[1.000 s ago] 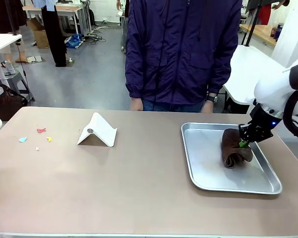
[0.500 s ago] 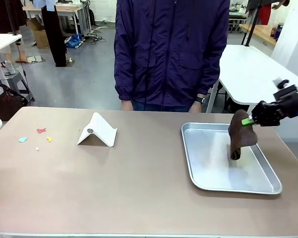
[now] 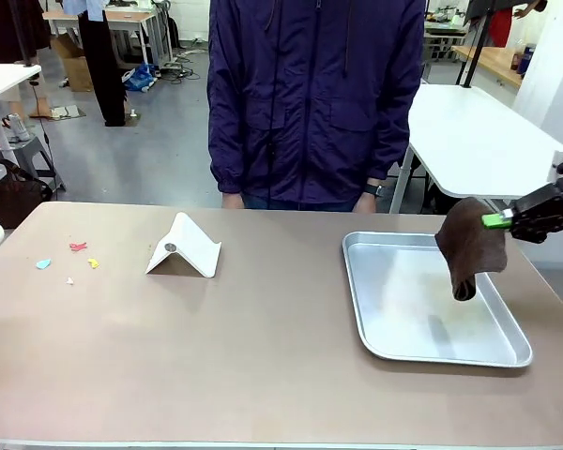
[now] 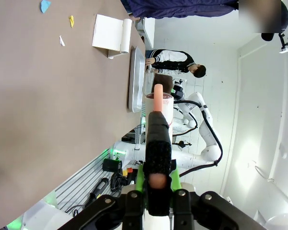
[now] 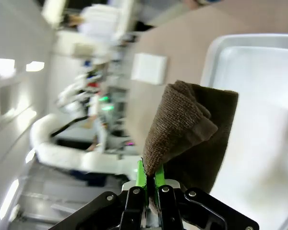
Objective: Clean the surface of the table.
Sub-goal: If a person points to the right, clean the right side of the table with your right hand, and if they point to the left, clean the left side with your left hand.
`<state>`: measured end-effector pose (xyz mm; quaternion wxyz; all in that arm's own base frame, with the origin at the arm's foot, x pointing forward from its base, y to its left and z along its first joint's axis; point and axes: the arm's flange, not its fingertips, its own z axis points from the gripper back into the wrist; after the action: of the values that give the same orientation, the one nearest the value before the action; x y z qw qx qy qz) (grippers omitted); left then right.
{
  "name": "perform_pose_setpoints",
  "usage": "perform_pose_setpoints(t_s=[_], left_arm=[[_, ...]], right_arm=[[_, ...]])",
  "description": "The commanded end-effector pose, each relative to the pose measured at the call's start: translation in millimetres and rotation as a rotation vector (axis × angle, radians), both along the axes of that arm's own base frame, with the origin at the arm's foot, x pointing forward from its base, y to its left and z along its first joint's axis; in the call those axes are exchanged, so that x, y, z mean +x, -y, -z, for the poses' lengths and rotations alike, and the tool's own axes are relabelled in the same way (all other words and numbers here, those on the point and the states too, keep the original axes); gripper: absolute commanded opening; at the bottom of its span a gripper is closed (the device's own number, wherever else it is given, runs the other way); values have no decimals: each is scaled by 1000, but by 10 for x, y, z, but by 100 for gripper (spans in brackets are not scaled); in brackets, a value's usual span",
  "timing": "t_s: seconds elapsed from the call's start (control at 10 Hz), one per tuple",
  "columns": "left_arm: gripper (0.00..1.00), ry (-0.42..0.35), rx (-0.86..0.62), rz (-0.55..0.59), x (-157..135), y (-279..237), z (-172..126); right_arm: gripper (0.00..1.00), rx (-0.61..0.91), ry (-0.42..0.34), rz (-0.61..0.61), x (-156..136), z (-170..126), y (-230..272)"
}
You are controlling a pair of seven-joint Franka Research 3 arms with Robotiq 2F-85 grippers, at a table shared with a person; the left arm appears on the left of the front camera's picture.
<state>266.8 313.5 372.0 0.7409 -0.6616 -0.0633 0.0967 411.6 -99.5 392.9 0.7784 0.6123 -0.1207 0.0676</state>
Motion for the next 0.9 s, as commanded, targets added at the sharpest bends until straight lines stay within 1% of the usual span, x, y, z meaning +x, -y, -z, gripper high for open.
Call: perform_pose_setpoints(t_s=[0.0, 0.1, 0.2, 0.3, 0.4, 0.8], left_arm=[[0, 17, -18, -18, 2, 21, -21], [0, 17, -18, -18, 2, 21, -21], [0, 17, -18, -18, 2, 21, -21], [0, 17, -18, -18, 2, 21, -21], [0, 17, -18, -18, 2, 21, -21], [0, 17, -18, -18, 2, 21, -21]], right_arm=[[7, 215, 34, -50, 23, -15, 263], [7, 256, 32, -27, -79, -88, 305], [7, 205, -26, 31, -176, -170, 325], [7, 105, -133, 110, -237, -256, 326], [7, 217, 15, -20, -171, -70, 330], [7, 217, 15, -20, -171, -70, 330]])
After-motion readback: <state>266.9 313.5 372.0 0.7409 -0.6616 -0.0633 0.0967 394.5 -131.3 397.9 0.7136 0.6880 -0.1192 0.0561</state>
